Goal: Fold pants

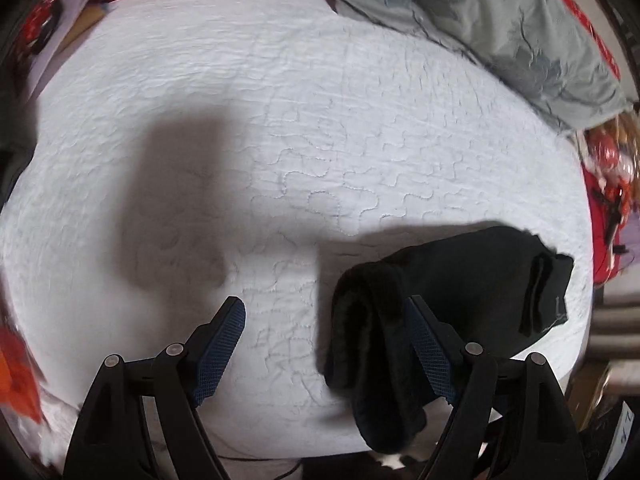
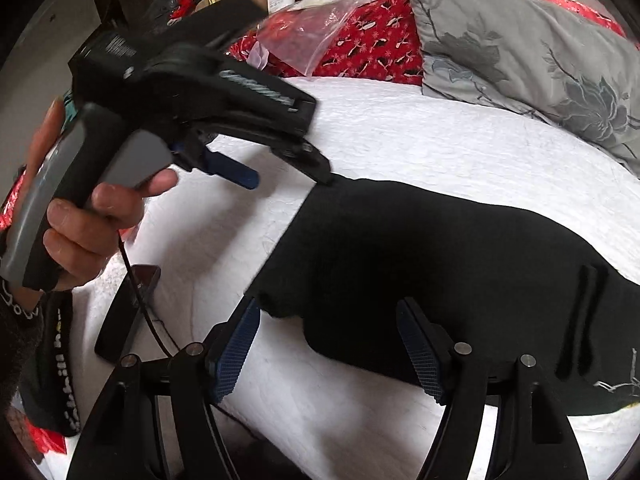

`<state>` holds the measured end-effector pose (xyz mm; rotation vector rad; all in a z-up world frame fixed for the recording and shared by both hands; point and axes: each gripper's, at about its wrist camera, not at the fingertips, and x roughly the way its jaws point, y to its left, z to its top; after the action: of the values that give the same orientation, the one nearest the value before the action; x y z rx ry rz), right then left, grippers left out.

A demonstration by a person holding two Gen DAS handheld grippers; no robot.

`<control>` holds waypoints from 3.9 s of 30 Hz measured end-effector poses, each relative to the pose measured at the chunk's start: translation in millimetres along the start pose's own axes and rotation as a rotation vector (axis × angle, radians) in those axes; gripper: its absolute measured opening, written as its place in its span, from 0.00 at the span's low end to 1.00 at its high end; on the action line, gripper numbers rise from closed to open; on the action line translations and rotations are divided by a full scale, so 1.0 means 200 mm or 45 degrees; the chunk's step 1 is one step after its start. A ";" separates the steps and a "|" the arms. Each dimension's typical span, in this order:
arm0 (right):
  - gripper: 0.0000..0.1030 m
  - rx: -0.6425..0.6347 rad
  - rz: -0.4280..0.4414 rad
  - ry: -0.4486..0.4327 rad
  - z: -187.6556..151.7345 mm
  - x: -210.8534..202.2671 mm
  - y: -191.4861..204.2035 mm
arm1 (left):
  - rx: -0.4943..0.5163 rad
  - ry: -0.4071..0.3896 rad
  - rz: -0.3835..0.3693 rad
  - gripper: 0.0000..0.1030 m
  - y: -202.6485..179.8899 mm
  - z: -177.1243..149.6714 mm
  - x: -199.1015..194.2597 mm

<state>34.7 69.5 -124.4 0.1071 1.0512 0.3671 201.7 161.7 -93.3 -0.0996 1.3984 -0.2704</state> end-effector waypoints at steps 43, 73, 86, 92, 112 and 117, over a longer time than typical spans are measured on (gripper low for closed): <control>0.30 0.398 0.144 -0.155 0.10 -0.08 -0.34 | -0.045 0.093 -0.174 0.26 -0.46 0.07 -0.04; 0.68 1.047 0.277 -0.250 -0.32 -0.48 -1.41 | -0.084 -0.091 -0.182 0.89 -0.77 -0.11 0.08; 0.71 0.744 0.116 -0.034 -0.21 -0.28 -1.22 | -0.198 0.030 -0.376 0.88 -0.67 -0.15 0.45; 0.39 0.640 0.130 0.018 -0.19 -0.24 -1.19 | -0.251 0.025 -0.446 0.67 -0.62 -0.19 0.54; 0.22 0.763 0.102 -0.069 -0.25 -0.47 -1.49 | -0.067 -0.023 -0.162 0.57 -1.23 -0.25 0.50; 0.23 0.780 0.067 -0.039 -0.34 -0.41 -1.56 | -0.042 -0.024 -0.125 0.68 -1.31 -0.28 0.53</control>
<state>16.3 -256.0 -169.9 0.6868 1.1036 0.0791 128.9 -112.0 -145.1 -0.1973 1.3818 -0.3270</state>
